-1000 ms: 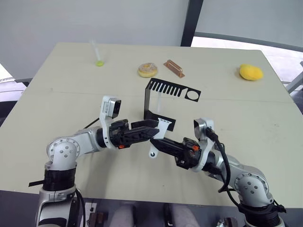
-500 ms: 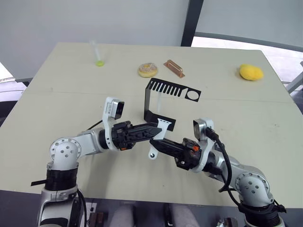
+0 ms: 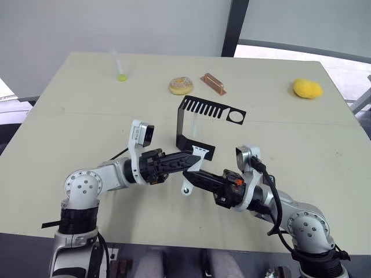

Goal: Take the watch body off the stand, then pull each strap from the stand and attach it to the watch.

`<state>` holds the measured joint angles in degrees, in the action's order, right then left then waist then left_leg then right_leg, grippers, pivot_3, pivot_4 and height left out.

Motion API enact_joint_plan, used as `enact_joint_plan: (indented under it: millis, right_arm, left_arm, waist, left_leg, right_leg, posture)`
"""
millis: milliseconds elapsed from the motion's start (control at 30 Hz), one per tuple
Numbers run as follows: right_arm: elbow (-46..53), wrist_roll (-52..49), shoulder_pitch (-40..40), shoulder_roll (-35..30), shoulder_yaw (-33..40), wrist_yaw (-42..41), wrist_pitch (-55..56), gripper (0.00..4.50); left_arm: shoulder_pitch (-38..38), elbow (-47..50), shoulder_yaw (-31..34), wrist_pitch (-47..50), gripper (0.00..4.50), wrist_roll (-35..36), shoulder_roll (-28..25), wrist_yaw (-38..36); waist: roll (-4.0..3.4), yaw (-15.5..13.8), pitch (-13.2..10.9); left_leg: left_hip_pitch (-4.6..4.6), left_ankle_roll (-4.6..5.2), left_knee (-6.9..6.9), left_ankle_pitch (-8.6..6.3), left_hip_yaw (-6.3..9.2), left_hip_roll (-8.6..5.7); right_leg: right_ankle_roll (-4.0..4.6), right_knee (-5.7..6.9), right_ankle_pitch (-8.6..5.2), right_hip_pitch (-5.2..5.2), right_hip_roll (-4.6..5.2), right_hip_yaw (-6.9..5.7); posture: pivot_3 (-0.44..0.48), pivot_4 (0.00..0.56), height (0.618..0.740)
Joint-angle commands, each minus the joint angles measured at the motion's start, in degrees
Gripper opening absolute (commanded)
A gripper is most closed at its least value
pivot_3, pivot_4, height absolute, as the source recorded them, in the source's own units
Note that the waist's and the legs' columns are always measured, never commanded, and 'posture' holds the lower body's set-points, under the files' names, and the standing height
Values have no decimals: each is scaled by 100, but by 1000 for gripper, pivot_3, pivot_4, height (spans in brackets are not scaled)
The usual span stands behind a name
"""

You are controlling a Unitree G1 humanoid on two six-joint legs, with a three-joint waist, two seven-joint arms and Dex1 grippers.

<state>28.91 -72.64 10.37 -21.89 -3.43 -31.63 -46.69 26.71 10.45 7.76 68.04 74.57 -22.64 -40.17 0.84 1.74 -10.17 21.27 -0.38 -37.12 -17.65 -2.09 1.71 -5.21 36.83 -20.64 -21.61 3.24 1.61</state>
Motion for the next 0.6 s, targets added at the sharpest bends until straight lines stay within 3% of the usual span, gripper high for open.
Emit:
enact_joint_plan:
  millis: [33, 600]
  right_arm:
    - [187, -37, 39, 39, 40, 31, 38, 0]
    - [249, 113, 21, -40, 10, -125, 31, 0]
  left_arm:
    - [-14, 176, -44, 12, 75, 175, 3, -74]
    - [-97, 277, -136, -222, 23, 11, -1, -282]
  waist:
    - [0, -2, 0]
    - [0, 0, 0]
  left_leg:
    - [0, 0, 0, 0, 0, 0]
    - [1, 0, 5, 0, 0, 0]
  right_leg:
    - [0, -1, 0, 0, 0, 0]
    - [0, -10, 0, 0, 1, 1]
  posture:
    - [0, 150, 740]
    - [0, 150, 740]
